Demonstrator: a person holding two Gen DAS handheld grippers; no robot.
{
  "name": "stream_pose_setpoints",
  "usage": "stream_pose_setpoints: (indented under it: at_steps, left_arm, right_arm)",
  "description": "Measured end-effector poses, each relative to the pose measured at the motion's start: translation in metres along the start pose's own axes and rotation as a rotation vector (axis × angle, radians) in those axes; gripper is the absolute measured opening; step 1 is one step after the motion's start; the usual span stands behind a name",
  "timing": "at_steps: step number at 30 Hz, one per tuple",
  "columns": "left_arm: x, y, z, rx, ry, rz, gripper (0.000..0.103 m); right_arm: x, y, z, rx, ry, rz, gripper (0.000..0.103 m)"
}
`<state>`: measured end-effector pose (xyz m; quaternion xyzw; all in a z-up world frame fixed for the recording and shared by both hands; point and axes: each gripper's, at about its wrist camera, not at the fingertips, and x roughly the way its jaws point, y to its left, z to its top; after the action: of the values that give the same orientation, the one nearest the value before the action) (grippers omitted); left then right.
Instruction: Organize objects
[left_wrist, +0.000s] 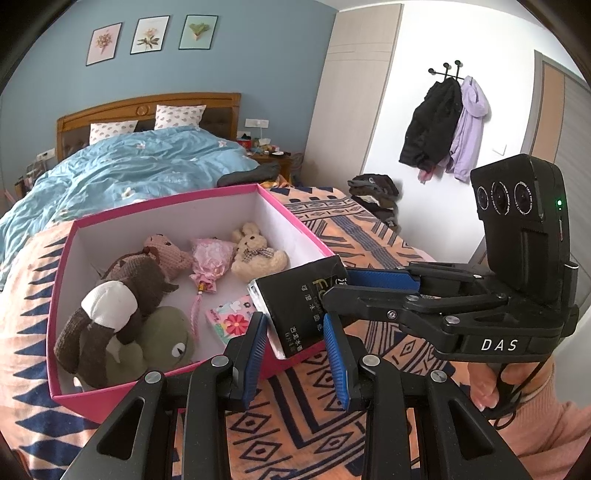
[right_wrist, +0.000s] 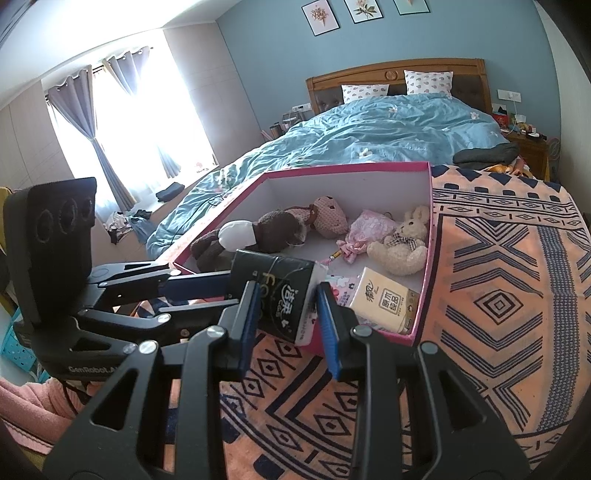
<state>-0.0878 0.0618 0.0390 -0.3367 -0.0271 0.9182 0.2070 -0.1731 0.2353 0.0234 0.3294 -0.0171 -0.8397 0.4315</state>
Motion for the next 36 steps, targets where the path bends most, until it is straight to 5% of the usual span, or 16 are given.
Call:
stream_pose_setpoints:
  at_steps: [36]
  left_arm:
    - [0.009,0.013,0.007,-0.009,0.006,0.018,0.031]
  right_arm:
    - [0.014,-0.01,0.01,0.017,0.011,0.01,0.034]
